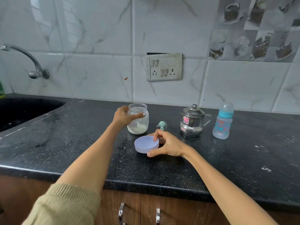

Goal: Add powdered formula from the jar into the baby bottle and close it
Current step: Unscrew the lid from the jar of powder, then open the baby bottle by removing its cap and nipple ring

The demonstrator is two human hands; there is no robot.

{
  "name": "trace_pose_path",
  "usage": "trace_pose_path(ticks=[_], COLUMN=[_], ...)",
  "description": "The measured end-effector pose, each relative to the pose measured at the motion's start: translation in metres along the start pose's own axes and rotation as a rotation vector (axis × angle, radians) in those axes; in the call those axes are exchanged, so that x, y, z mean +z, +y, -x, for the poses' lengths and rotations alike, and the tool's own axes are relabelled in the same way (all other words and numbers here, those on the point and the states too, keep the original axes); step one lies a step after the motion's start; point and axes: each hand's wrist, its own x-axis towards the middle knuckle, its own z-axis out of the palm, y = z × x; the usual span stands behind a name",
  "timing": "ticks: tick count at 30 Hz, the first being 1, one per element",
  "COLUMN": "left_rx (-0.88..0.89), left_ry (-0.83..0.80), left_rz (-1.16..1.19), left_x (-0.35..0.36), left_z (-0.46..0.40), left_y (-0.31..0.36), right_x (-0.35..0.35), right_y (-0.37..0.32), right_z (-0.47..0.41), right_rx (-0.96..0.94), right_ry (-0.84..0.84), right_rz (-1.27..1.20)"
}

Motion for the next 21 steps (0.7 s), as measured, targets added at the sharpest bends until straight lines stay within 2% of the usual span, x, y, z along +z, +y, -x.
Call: trace_pose_path(ticks=[12,21], left_rx=[0.011,0.019], left_ry=[-0.025,-0.042], left_rz=[0.046,0.052], left_x=[-0.001,-0.001], left_z=[-0.005,-0.001], left_y=[-0.003,-0.003], right_x=[0.010,0.014], right_y=[0.007,0.010], right_z=[-0.004,-0.004], right_rx=[-0.072,-0.052], right_ry=[-0.068,-0.047], right_rz=[0.071,0.184])
